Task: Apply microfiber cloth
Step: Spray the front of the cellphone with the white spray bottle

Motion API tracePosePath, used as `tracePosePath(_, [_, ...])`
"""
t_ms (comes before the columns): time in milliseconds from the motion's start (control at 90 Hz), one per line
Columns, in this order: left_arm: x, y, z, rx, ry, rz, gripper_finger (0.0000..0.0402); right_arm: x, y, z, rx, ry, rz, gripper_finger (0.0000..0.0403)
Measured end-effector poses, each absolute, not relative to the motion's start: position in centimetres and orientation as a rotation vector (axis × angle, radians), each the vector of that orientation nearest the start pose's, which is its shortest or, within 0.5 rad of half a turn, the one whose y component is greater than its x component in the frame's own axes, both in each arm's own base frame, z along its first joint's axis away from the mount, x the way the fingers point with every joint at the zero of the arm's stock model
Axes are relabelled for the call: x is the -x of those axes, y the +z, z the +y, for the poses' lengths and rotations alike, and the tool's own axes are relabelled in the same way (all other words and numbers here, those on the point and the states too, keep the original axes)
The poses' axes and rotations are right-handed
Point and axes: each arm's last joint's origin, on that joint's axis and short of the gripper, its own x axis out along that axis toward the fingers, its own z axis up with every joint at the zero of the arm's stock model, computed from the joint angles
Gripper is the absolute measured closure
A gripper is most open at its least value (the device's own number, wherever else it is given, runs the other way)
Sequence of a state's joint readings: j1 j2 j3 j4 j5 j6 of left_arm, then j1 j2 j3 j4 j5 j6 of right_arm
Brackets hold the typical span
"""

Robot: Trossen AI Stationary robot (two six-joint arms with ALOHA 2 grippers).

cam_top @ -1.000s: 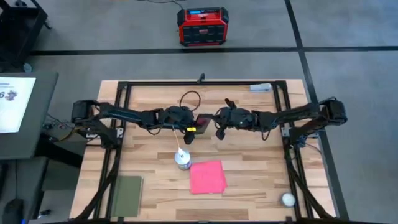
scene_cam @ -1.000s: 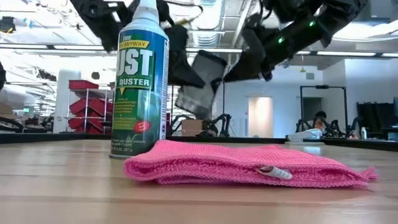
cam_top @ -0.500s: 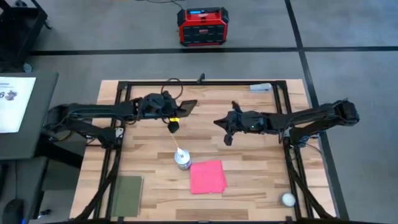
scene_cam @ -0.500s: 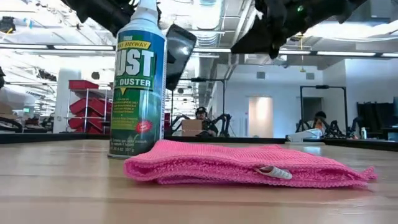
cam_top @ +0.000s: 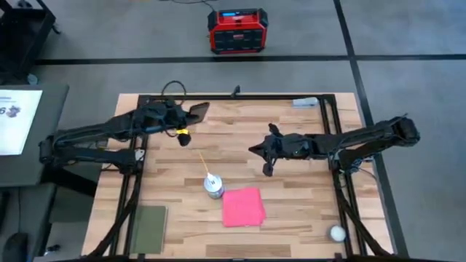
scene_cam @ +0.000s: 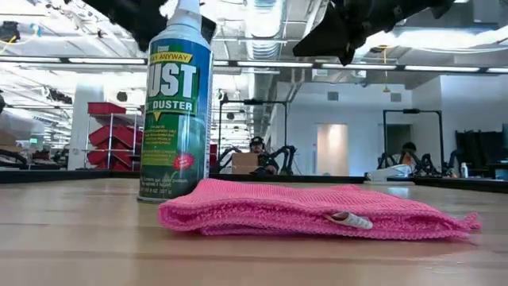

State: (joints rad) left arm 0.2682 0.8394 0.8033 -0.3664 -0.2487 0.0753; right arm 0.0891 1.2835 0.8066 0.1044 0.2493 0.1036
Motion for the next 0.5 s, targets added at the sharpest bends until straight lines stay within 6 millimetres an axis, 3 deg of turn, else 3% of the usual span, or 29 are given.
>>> tracePosePath(89, [-16.1,30.2,4.6,-0.048,0.477,0.378,0.0402,-28.0,26.4,1.7,-0.049,-0.141,0.346,0.0403])
tracePosePath(322, [-14.3,23.9,3.2,0.035,0.464,0.247,0.0402,-29.2,26.3,1.0,-0.097,0.015,0.278,0.0403])
tracePosePath(500, [-13.2,22.6,3.0,0.045,0.520,0.222,0.0402,-29.5,27.3,-0.5,-0.136,0.028,0.237,0.0403])
